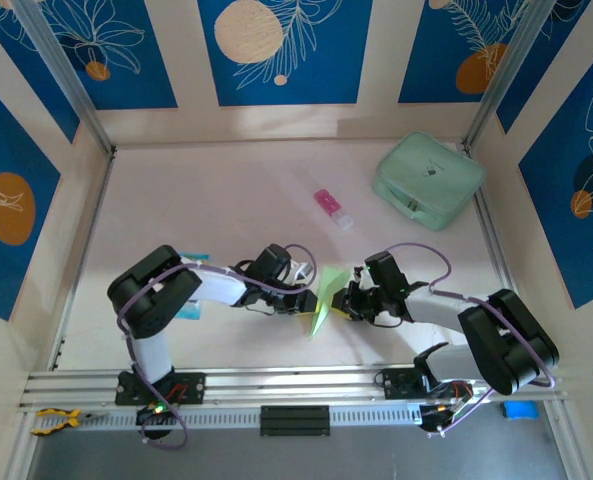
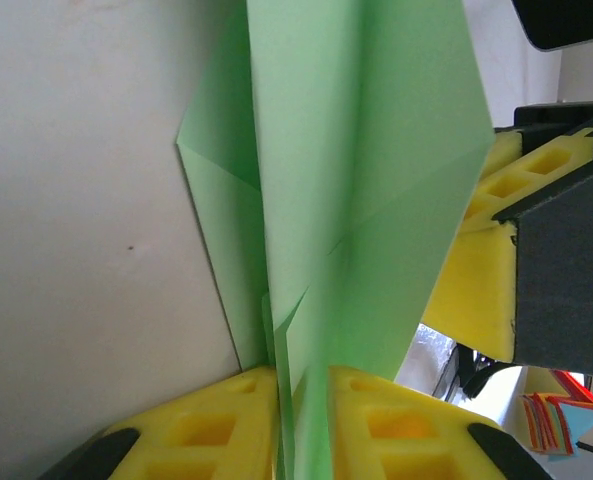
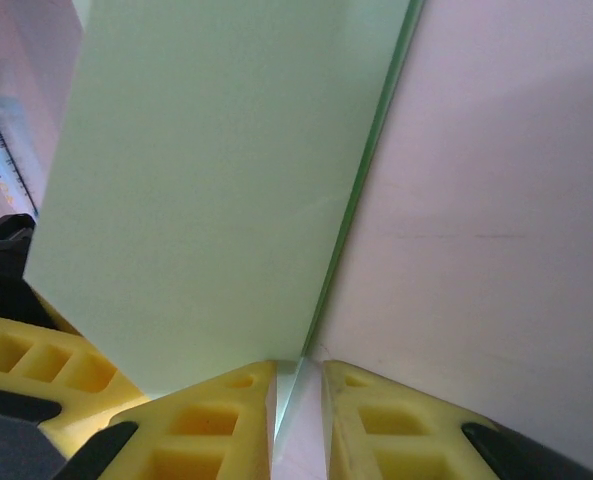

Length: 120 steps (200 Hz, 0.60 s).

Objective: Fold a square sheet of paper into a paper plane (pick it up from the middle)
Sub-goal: Turn over a paper plane at the center of the table.

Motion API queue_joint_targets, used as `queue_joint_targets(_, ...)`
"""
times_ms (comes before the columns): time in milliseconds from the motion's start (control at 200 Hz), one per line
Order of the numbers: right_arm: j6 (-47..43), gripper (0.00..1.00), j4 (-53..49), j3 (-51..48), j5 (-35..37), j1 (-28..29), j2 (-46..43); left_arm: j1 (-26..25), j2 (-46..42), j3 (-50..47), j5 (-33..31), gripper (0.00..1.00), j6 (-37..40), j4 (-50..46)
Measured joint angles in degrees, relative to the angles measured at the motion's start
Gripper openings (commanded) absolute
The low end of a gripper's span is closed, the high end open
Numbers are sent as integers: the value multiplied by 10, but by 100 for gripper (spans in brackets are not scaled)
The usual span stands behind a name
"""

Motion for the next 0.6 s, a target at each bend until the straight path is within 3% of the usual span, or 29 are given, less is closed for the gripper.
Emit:
queue_joint_targets(410,0,23,2,1,-4,0,4,-2,3,1,7,5,-8,16)
queue_joint_targets(600,9,29,-10,2,11,0,-22,-4,-38,1,-28,1,19,-31)
